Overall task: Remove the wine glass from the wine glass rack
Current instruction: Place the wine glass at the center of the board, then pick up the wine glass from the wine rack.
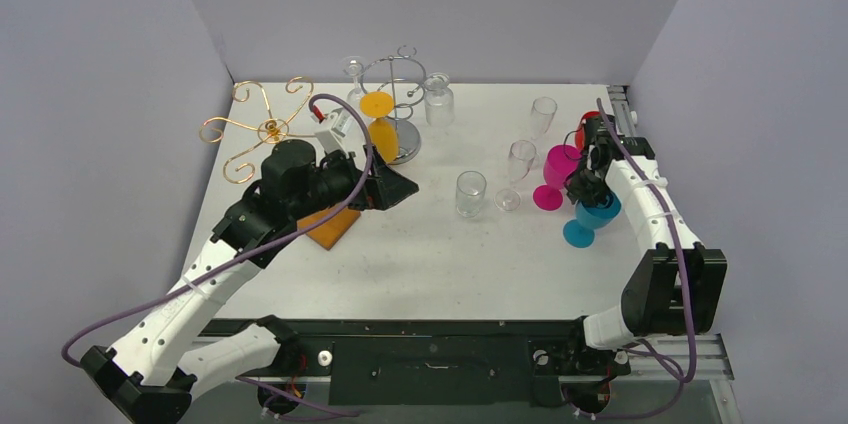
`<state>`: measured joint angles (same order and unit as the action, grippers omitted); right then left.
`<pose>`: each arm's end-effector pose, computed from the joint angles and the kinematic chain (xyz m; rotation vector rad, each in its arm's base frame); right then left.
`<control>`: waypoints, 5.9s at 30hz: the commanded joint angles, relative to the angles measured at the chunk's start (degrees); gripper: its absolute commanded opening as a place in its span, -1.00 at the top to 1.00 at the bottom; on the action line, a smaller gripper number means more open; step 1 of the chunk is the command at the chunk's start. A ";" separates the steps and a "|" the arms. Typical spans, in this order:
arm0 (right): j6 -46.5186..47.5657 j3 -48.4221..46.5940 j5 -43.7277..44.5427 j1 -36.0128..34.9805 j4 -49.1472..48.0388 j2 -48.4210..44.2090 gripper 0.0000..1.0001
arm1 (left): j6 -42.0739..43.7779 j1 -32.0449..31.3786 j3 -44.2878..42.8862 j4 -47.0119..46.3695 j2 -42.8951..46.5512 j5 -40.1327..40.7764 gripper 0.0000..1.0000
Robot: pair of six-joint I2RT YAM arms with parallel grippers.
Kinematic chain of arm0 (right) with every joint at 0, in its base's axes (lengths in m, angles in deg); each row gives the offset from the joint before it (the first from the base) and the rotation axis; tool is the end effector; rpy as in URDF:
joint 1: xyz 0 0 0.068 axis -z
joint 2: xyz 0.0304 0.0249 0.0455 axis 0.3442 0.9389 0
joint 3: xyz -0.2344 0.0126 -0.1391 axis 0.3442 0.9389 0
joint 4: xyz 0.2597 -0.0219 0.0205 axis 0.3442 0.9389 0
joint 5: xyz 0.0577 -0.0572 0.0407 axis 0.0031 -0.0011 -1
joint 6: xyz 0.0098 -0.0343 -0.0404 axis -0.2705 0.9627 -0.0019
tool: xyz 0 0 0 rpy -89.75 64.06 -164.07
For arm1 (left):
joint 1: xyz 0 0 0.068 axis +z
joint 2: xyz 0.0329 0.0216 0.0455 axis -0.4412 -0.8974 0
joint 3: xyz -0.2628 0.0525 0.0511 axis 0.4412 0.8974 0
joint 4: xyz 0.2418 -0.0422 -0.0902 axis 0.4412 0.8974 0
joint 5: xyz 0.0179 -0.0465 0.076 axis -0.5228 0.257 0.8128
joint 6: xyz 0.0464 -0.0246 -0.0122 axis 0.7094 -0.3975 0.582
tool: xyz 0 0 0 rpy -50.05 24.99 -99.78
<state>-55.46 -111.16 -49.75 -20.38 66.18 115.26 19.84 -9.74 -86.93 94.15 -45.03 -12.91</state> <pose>0.2794 -0.0015 0.2753 0.7187 2.6918 0.0212 0.1665 -0.1323 0.3921 0.1196 2.0187 -1.1427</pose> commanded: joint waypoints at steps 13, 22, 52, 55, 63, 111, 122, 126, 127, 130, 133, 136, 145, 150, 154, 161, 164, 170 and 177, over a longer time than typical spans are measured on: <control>0.55 -4.55 3.64 1.57 2.96 -5.84 0.24 | 0.52 -0.03 -4.79 -1.57 -1.76 -0.66 -0.93; 0.58 -6.40 5.65 1.57 6.01 -11.54 0.10 | -0.09 -0.11 -7.44 -1.02 -4.15 1.11 -0.93; -22.02 -11.54 -8.42 -26.52 -26.24 -11.64 -0.27 | 4.68 2.86 -32.86 12.23 -12.25 25.38 -0.93; -24.58 -13.98 -7.50 -30.22 -30.53 -7.23 -0.19 | 5.03 3.02 -33.28 13.42 -10.68 25.03 -0.93; -27.92 -23.62 -4.70 -36.70 -36.97 7.21 0.01 | 5.85 3.00 -32.39 15.50 -5.54 24.93 -0.93; -36.88 -34.61 0.15 -39.84 -48.45 29.96 0.63 | 6.93 3.31 -30.85 18.11 0.55 25.54 -0.93; -35.49 -35.98 1.52 -39.84 -44.94 30.78 0.60 | 6.90 3.31 -30.50 17.88 0.65 25.46 -0.93; -35.27 -36.23 1.57 -39.86 -44.78 30.86 0.59 | 6.91 3.31 -30.41 17.83 0.64 25.46 -0.93; -35.20 -36.25 1.51 -39.97 -44.77 31.01 0.59 | 6.85 3.31 -30.41 17.75 0.68 25.49 -0.93; -35.11 -36.57 1.02 -40.04 -44.71 31.28 0.56 | 6.95 3.31 -30.41 17.70 0.57 25.53 -0.93; -35.19 -36.03 0.92 -40.29 -44.89 30.72 0.50 | 7.00 3.31 -30.34 17.56 0.56 25.53 -0.93; -35.75 -34.38 0.65 -40.35 -46.13 29.59 0.42 | 6.93 3.31 -30.03 17.43 0.55 25.45 -0.93; -39.15 -29.87 -0.89 -40.85 -49.95 26.20 0.26 | 6.79 3.32 -29.81 17.02 0.59 25.31 -0.93; -41.84 -27.12 -0.36 -41.57 -52.90 24.57 0.26 | 6.68 3.31 -29.58 16.81 0.61 25.18 -0.93; -43.66 -25.12 0.57 -42.13 -55.21 23.61 0.25 | 6.66 3.31 -29.61 16.67 0.66 25.09 -0.93; -46.47 -24.45 1.40 -42.95 -57.26 24.13 0.25 | 6.76 3.31 -29.46 16.53 0.71 24.92 -0.93; -48.16 -23.26 2.61 -43.15 -59.53 23.97 0.33 | 6.82 3.31 -29.42 16.40 0.79 24.91 -0.93; -50.62 -23.47 3.24 -43.48 -60.91 24.96 0.48 | 7.04 3.39 -29.35 16.41 0.81 25.08 -0.93; -53.55 -22.78 2.30 -43.93 -62.72 26.13 0.61 | 7.22 3.40 -29.07 16.36 1.03 25.22 -0.93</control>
<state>-106.41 -133.83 -48.09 -63.37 9.72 142.58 26.26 -6.71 -116.04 112.60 -44.75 12.33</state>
